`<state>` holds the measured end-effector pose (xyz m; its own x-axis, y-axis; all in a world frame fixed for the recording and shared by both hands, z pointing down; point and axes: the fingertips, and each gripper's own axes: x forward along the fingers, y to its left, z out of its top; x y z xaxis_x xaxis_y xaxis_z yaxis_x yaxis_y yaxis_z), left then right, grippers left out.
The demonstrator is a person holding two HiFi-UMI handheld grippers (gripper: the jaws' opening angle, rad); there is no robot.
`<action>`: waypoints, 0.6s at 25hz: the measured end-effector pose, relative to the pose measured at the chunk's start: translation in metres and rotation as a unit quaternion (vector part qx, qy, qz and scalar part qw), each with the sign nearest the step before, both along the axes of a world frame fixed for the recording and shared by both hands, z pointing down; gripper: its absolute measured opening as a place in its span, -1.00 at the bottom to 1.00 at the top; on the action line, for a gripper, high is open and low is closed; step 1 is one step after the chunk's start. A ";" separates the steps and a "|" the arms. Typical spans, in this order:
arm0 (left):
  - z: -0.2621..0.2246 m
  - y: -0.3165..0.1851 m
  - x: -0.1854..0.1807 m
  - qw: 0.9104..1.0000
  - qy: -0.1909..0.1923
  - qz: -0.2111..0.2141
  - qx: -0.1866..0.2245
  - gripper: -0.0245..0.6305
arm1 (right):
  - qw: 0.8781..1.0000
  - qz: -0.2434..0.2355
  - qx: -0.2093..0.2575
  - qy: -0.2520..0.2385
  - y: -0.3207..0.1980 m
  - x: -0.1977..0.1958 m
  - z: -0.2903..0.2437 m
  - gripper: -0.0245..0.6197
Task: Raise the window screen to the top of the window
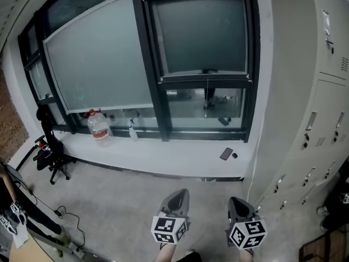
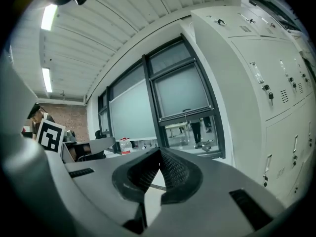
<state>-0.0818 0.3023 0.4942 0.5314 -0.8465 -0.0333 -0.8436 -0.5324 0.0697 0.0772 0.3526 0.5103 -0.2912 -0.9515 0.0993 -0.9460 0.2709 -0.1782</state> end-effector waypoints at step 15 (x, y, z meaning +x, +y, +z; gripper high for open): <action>-0.003 -0.179 0.020 1.000 0.006 -0.006 0.002 -0.92 | 1.000 0.001 0.004 0.015 -0.181 0.024 -0.012 -0.91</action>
